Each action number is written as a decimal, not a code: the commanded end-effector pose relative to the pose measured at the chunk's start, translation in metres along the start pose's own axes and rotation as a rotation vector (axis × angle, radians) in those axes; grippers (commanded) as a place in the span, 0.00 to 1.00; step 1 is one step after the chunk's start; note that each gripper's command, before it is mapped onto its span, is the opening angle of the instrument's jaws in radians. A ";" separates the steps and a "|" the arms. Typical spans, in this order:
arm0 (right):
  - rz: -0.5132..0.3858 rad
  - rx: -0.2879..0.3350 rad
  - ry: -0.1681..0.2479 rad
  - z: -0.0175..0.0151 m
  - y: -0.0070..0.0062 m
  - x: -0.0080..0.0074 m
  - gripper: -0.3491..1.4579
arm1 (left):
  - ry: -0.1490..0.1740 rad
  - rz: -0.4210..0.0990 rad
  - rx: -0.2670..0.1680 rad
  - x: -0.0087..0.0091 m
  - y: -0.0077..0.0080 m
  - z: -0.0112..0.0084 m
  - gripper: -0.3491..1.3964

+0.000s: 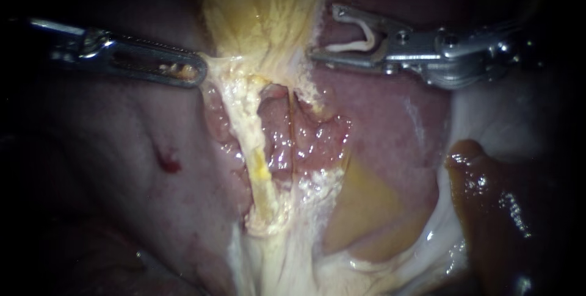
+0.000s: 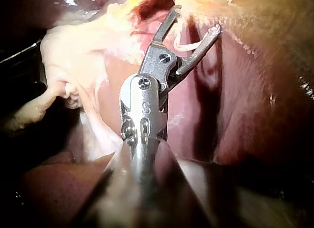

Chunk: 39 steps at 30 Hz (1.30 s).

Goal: Clipping first clip left tube

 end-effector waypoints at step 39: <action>0.008 0.334 -0.059 0.0023 -0.0104 -0.0052 0.47 | 0.000 0.000 -0.001 0.0001 0.0001 -0.0002 0.00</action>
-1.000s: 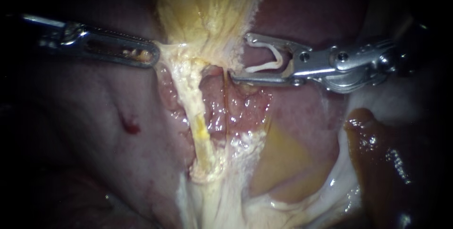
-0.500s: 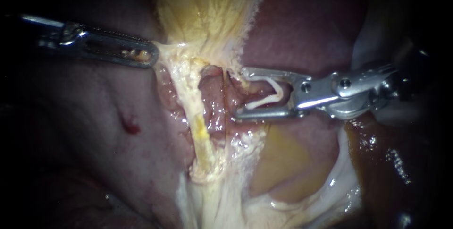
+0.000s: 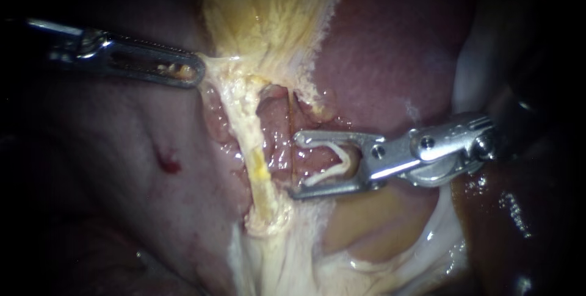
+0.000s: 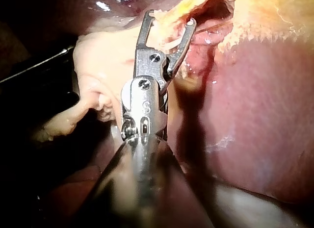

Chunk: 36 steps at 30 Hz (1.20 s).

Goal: Clipping first clip left tube

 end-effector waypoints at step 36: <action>0.081 0.073 -0.033 0.0051 0.0031 -0.0061 0.47 | -0.002 -0.003 -0.006 0.0000 -0.0010 0.0000 0.00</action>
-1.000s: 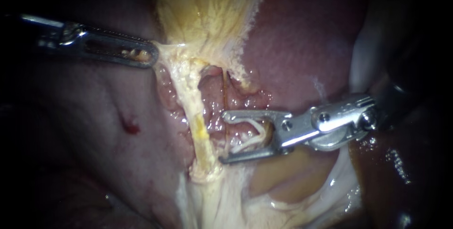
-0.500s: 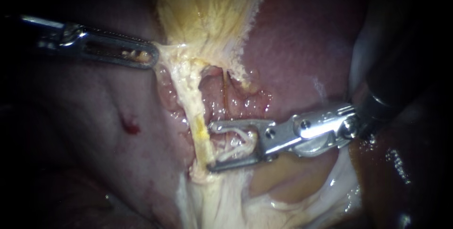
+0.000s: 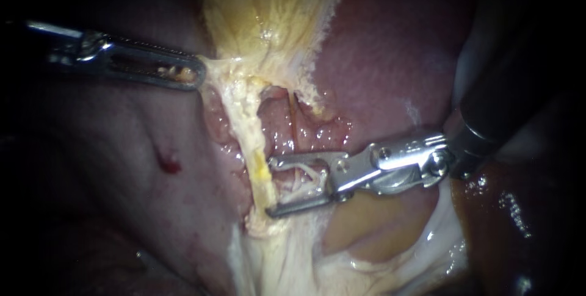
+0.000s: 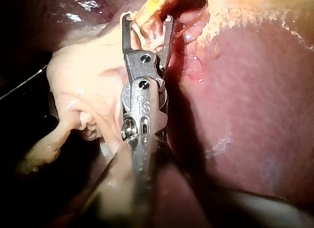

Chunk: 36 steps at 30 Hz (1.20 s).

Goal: Clipping first clip left tube

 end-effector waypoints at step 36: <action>-0.012 0.160 0.052 0.0055 -0.0022 0.0015 0.47 | -0.003 0.006 0.000 -0.0006 -0.0012 0.0016 0.00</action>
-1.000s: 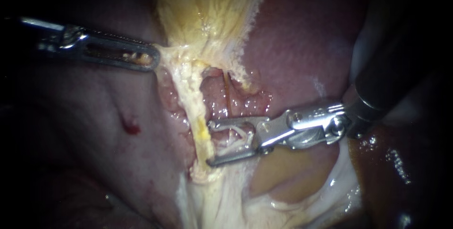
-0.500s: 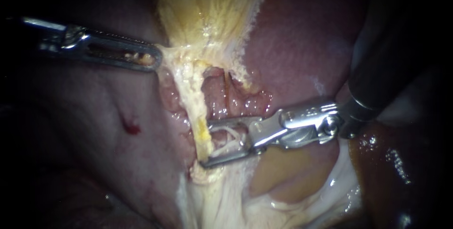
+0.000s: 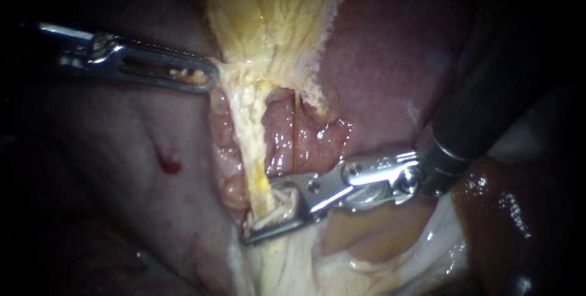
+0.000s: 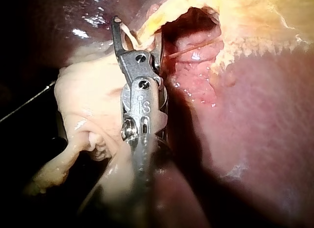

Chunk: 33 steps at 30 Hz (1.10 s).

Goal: Clipping first clip left tube

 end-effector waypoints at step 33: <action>-0.041 0.118 0.035 0.0018 -0.0030 0.0011 0.46 | 0.003 0.004 0.004 -0.0004 0.0000 0.0012 0.00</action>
